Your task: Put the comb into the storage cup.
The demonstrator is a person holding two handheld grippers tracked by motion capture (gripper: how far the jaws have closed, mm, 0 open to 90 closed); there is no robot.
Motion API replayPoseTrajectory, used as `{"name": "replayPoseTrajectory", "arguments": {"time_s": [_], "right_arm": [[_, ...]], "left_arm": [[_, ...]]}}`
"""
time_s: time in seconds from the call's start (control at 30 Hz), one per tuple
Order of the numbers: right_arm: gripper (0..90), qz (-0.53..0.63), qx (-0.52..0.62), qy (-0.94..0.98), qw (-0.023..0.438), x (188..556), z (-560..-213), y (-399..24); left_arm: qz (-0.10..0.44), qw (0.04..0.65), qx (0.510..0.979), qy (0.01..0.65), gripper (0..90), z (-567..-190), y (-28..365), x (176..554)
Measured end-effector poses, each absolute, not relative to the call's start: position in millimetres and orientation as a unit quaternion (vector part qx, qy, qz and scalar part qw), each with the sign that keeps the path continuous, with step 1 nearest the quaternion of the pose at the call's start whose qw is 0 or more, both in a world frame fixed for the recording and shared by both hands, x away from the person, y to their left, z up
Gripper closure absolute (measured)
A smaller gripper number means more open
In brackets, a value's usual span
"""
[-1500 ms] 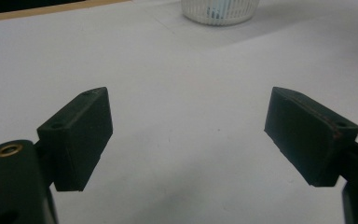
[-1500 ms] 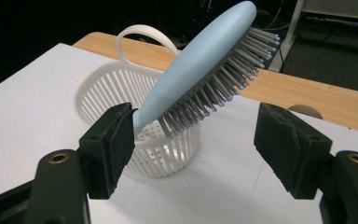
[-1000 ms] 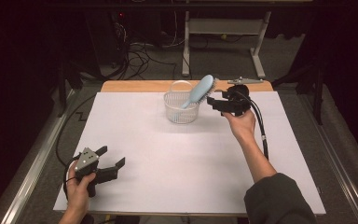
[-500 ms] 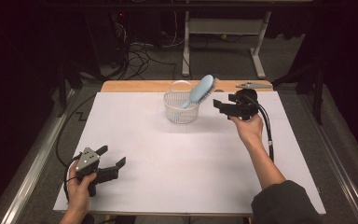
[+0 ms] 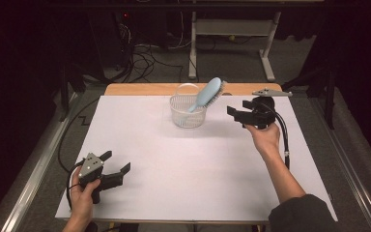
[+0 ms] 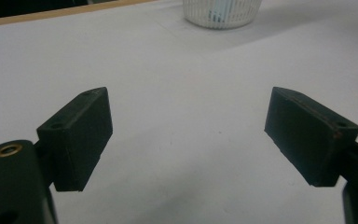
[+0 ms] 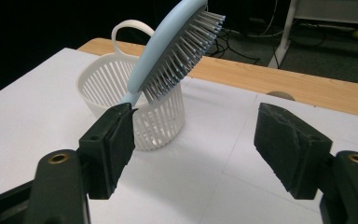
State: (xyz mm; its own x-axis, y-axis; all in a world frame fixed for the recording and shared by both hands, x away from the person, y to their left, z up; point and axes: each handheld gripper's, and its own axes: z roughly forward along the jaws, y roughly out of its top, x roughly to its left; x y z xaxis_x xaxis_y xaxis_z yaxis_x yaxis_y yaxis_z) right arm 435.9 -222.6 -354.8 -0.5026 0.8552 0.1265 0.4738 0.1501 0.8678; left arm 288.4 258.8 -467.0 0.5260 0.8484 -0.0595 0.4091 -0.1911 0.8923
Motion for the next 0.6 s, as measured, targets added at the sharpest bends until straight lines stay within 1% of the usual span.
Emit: {"name": "replayPoseTrajectory", "arguments": {"time_s": [0.6], "right_arm": [[29.4,0.478,0.45,0.727,0.201,422.8,-356.0,-234.2]], "left_arm": [[0.235,0.471,0.734,0.428,15.8,-466.6,259.1,287.0]]}}
